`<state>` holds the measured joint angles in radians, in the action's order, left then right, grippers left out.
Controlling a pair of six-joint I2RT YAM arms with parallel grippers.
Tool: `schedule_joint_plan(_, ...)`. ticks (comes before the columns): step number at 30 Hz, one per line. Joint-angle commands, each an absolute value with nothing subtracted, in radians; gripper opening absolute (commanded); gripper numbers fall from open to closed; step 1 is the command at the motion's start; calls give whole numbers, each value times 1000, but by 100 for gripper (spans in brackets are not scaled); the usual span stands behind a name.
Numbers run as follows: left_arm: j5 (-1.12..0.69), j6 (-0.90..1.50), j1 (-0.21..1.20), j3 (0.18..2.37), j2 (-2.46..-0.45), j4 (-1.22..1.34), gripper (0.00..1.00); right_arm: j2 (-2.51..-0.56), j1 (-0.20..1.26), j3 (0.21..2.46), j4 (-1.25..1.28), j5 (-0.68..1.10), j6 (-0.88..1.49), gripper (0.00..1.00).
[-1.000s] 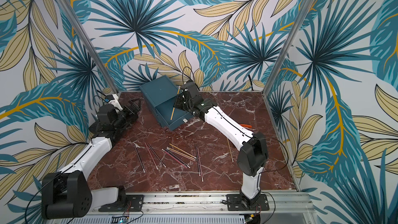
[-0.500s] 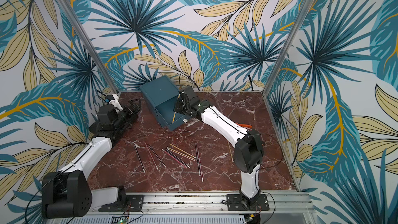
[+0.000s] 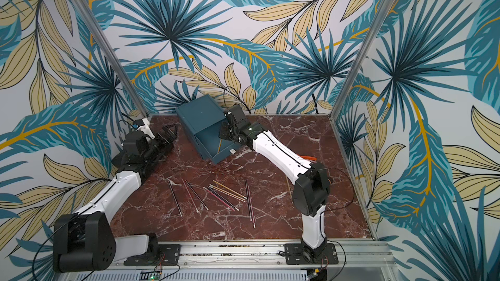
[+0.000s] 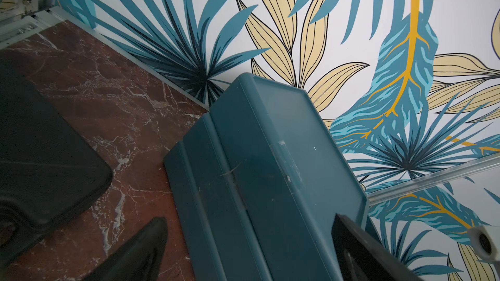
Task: Please place the pencils in the drawer according to their color
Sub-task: Place the pencil in the drawer, then pick up the pencil from the center of the board.
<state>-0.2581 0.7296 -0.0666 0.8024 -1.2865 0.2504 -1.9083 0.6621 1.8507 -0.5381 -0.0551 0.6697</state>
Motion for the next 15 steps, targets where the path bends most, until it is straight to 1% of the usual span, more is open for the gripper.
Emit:
schedule_joint_plan(1,-254,711,-82,796,-1263,267,100,-1803,667,1852,-598,-166,582,36)
schedule_joint_plan(5,-252,710,-89,784,-1242,267,100,-1701,655,1769,-634,-245,515,44)
schedule_joint_plan(9,-242,706,-96,764,-1216,270,100,-1594,627,1647,-701,-329,477,44)
schedule_joint_plan(11,-239,704,-98,758,-1205,269,100,-1546,603,1581,-740,-359,488,46)
schedule_joint_plan(15,-229,718,-97,741,-1190,269,100,-1464,535,1423,-781,-318,504,46)
